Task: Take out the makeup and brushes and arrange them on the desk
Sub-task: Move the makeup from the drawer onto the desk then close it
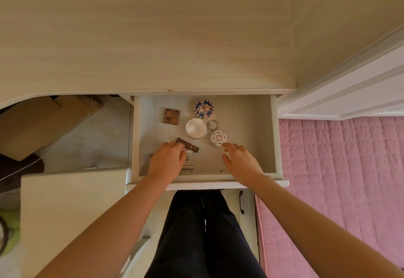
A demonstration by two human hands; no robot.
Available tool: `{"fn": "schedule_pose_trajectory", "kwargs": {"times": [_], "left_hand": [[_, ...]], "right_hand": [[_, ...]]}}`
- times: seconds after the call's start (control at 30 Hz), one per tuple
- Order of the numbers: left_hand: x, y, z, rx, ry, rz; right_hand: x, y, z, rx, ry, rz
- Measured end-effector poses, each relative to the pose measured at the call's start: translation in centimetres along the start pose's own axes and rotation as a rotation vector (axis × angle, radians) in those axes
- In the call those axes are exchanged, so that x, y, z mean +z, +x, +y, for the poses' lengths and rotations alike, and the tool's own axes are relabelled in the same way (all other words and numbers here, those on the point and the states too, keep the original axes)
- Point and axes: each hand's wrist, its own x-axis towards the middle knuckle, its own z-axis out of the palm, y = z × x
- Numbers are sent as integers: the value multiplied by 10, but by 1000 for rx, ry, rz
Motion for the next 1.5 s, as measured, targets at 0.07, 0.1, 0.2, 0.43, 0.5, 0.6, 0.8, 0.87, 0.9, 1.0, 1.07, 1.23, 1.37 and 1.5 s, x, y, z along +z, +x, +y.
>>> {"fn": "schedule_pose_trajectory", "kwargs": {"times": [0.07,0.1,0.2,0.43,0.5,0.6,0.8,0.87,0.9,1.0,1.07,1.23,1.37,1.5], "left_hand": [[1,18,-4,-6,-4,-11],[1,25,-5,-12,-8,-14],[5,46,-10,-33,-10,-35],[22,87,-4,-129,-63,-44],[30,93,1,-141,-46,-43],[42,101,6,-117,17,-22],[54,109,8,-120,47,-35],[57,107,7,-119,78,-42],[59,106,5,-122,76,-34],[62,101,2,-139,55,-1],[65,98,1,-139,56,16],[67,92,3,-96,-29,89],[69,89,6,-83,-112,90],[68,89,7,-40,-228,84]], "right_hand": [[0,14,-2,9,-8,7],[0,22,-3,10,-10,9],[1,43,-5,21,8,35],[-4,109,-12,92,91,62],[-2,127,-14,104,87,65],[2,149,-18,76,41,94],[6,178,-18,148,15,84],[9,179,-17,156,3,55],[11,179,-16,159,7,57],[16,177,-16,181,59,91],[20,175,-16,192,91,115],[27,167,-16,184,203,204],[29,162,-15,178,278,248],[27,160,-17,189,443,265]]}}
